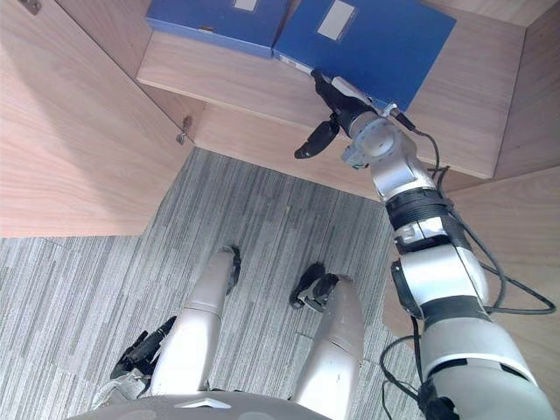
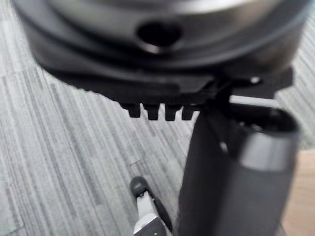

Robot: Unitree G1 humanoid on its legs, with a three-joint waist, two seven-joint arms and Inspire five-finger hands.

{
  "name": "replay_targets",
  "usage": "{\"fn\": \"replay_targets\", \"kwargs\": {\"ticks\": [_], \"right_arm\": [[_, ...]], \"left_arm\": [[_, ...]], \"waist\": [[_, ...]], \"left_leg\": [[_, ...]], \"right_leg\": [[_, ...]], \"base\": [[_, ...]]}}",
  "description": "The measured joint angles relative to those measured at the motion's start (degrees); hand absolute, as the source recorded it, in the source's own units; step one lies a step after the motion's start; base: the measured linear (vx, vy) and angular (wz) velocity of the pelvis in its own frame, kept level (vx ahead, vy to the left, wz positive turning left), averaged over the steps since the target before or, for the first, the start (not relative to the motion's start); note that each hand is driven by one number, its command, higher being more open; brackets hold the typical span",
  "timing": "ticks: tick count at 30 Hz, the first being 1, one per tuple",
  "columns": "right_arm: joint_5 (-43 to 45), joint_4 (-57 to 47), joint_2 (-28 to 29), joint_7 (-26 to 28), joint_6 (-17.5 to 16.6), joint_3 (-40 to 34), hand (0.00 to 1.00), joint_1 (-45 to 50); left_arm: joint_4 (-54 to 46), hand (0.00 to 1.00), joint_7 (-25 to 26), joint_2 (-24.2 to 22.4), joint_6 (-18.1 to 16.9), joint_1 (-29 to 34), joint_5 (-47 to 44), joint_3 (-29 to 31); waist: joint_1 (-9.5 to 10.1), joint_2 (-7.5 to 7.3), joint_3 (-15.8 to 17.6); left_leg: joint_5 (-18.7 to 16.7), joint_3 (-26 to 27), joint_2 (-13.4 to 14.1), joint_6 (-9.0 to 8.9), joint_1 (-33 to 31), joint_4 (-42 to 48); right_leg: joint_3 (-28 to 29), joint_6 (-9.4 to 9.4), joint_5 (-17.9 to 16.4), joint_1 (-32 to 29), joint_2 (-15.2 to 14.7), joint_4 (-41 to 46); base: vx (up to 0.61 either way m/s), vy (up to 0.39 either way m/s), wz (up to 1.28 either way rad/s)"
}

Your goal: Walk over to the cabinet, pick up the folder, carry it to the office cabinet, place the folder inside the office cabinet, then close the office cabinet door

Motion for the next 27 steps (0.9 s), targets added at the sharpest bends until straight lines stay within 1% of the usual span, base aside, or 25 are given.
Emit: {"fn": "replay_targets", "kwargs": {"ticks": [3, 5, 8, 13, 15, 17, 19, 21, 22, 24, 25, 27], "right_arm": [[-1.6, -5.4, -4.0, 1.9, -0.4, 4.6, 1.0, 1.2], [-1.5, -6.5, -5.2, 3.1, -0.9, 5.8, 1.0, 1.1], [-0.9, -6.5, -6.9, 4.2, -2.0, 6.7, 1.0, 0.9], [0.4, -4.9, -6.7, 5.2, -2.1, 6.7, 1.0, -0.9], [1.0, -0.8, -4.3, 4.0, -2.0, 6.3, 1.0, -3.5], [1.0, 1.5, -2.5, 2.2, -1.7, 4.2, 1.0, -4.3], [1.0, 5.1, -0.3, -1.1, -1.3, -0.3, 1.0, -5.9], [1.0, 8.1, 0.1, -4.0, -0.1, -5.0, 1.0, -7.2], [1.0, 9.0, 0.1, -4.6, 0.2, -6.3, 1.0, -7.7], [0.9, 12.3, 0.1, -6.3, 1.1, -10.6, 1.0, -9.5], [0.9, 12.8, 0.1, -6.4, 1.0, -10.9, 1.0, -9.9], [0.0, 12.7, -0.1, -7.2, 0.7, -11.8, 1.0, -10.5]], "left_arm": [[-0.2, 1.0, -0.2, 0.0, -0.7, 2.1, -0.2, -1.5], [-0.5, 1.0, -0.4, 0.0, -1.0, 3.2, -0.3, -2.3], [-1.2, 1.0, -0.7, 0.0, -1.3, 3.3, -0.4, -2.9], [-1.2, 1.0, -1.0, -0.4, -2.2, 3.3, -1.3, -3.6], [-1.2, 1.0, -0.4, -0.5, -2.3, 3.3, -2.5, -3.6], [-1.2, 1.0, 0.0, -0.6, -2.4, 3.3, -2.5, -3.5], [-1.4, 1.0, 0.5, -1.1, -2.6, 3.3, -2.5, -2.8], [-2.3, 1.0, 1.6, -2.0, -3.1, 3.4, -2.7, -2.3], [-2.5, 1.0, 1.8, -2.2, -3.4, 3.5, -2.7, -2.3], [-3.9, 1.0, 2.4, -2.8, -3.4, 3.6, -2.7, -2.3], [-4.1, 1.0, 2.4, -3.0, -3.4, 3.7, -2.7, -2.4], [-5.6, 1.0, 2.4, -3.6, -3.4, 3.9, -2.7, -2.6]], "waist": [[-0.64, -0.3, 0.2], [-1.05, -0.56, 0.3], [-1.01, -0.84, 0.5], [-0.83, -0.94, 0.5], [-0.9, -0.94, 0.6], [-0.92, -0.93, 0.6], [-0.88, -0.91, 0.6], [-0.36, -0.7, 0.7], [-0.13, -0.63, 0.7], [0.4, 0.0, 1.3], [0.45, 0.22, 1.4], [0.17, 1.22, 1.9]], "left_leg": [[-0.3, 1.0, 0.3, 0.53, 0.0, 0.0], [-0.6, 1.4, 0.6, 0.76, 0.0, 0.1], [-0.7, 1.8, 0.7, 0.92, 0.1, 0.2], [-0.9, 2.7, 0.8, 1.2, 0.3, 0.1], [-0.8, 2.8, 1.0, 1.3, 0.3, 0.1], [-0.7, 2.8, 1.0, 1.43, 0.3, 0.0], [-0.6, 3.0, 0.9, 1.65, 0.2, 0.1], [-0.5, 3.0, 0.7, 1.82, -0.3, 0.1], [-0.4, 3.0, 0.7, 1.89, -0.5, 0.1], [-0.3, 2.9, 0.5, 1.96, -0.9, 0.1], [-0.2, 2.8, 0.4, 1.97, -0.9, 0.1], [0.1, 2.4, -0.2, 2.06, -1.3, -0.1]], "right_leg": [[0.6, 0.56, 0.4, -0.2, 0.2, -0.6], [0.7, 0.51, 0.7, -0.2, 0.3, -0.9], [0.9, 0.61, 0.8, -0.2, 0.3, -1.0], [1.7, 0.96, 1.1, -0.5, 0.3, -1.1], [1.8, 1.09, 1.5, -0.5, 0.6, -1.6], [1.9, 1.35, 1.7, -0.5, 0.6, -1.8], [2.1, 1.48, 1.9, -0.7, 0.4, -1.8], [2.1, 1.6, 2.0, -1.1, 0.1, -1.8], [2.1, 1.67, 2.0, -1.2, 0.1, -1.8], [1.9, 1.69, 2.1, -1.4, -0.1, -1.8], [1.8, 1.68, 2.1, -1.4, -0.2, -1.8], [1.4, 1.67, 2.1, -1.5, -0.9, -1.7]], "base": [[0.03, 0.066, -0.11], [0.03, 0.054, -0.1], [0.02, 0.026, -0.02], [-0.01, 0.02, -0.05], [-0.03, 0.033, -0.1], [-0.02, 0.022, -0.05], [-0.04, 0.031, 0.0], [-0.04, 0.03, 0.04], [-0.03, 0.025, 0.04], [-0.02, 0.023, 0.05], [-0.01, 0.023, 0.1], [-0.01, 0.024, 0.15]]}}
